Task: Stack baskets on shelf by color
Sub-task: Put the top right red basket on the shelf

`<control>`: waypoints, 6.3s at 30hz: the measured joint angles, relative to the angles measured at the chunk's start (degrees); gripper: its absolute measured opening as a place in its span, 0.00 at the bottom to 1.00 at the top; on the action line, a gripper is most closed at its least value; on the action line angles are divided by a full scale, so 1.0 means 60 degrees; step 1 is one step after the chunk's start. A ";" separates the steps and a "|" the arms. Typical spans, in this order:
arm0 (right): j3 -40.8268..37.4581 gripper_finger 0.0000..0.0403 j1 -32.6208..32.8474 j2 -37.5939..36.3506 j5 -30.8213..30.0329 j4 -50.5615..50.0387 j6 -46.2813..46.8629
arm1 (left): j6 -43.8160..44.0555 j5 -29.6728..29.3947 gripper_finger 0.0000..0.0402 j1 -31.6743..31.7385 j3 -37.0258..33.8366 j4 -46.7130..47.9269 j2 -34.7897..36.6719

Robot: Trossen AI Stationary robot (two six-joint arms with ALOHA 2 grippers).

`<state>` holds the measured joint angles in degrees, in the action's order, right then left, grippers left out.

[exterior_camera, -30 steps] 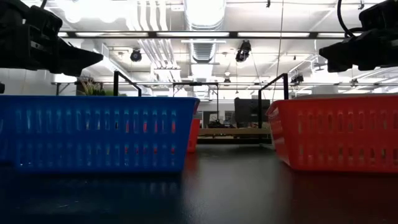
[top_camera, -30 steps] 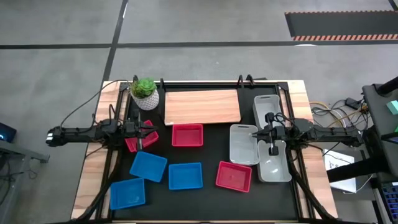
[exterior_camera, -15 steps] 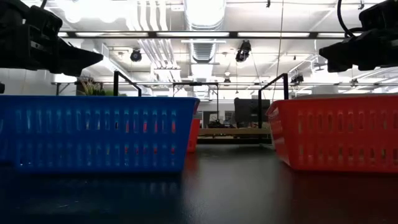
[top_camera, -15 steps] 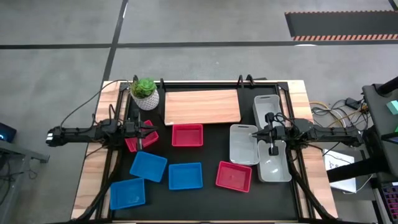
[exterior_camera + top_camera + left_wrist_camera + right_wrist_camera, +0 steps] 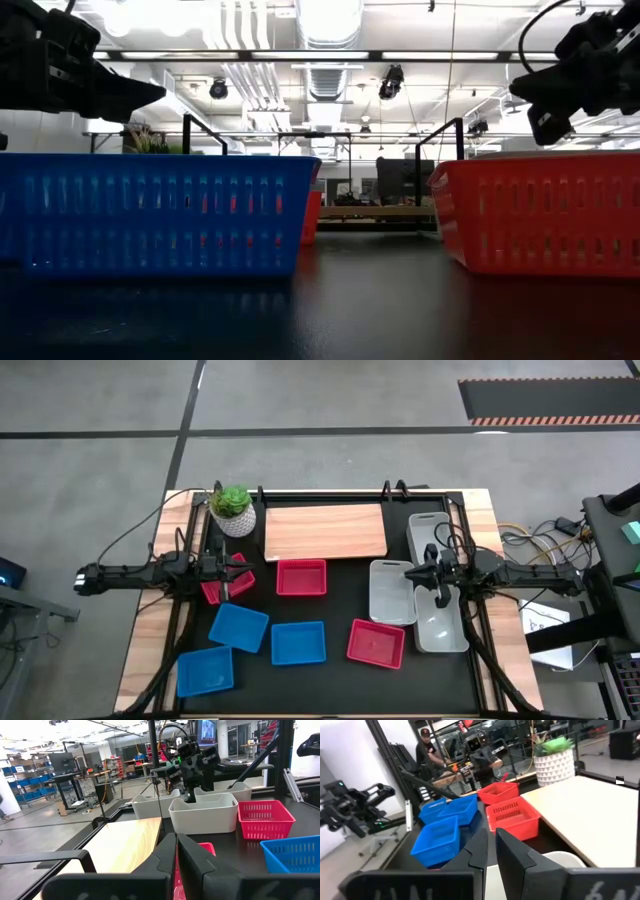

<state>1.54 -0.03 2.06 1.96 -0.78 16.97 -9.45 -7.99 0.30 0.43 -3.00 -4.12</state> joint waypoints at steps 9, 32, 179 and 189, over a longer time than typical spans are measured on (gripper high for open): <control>0.0000 0.07 0.0000 0.0000 -0.0121 0.0010 -0.1020 | 0.0003 0.0000 0.00 0.0000 0.0000 0.0000 0.0000; 0.0004 0.07 0.0007 0.0724 -0.0259 0.3456 -0.2800 | 0.4028 0.0386 0.00 0.0003 0.0000 -0.0670 0.0016; 1.6892 0.03 0.0725 1.7620 -0.4103 -0.8350 -0.9987 | 0.3249 0.0251 0.00 -0.0001 -0.0007 -0.7057 -0.0204; 1.6888 0.03 -0.0480 1.7569 -0.4850 -0.8248 -0.5953 | 0.3249 0.0251 0.00 0.0002 -0.0007 -0.7173 -0.0229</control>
<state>102.87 -2.91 107.48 -27.14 -50.26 -18.75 10.04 -6.48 0.31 0.38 -46.04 -5.50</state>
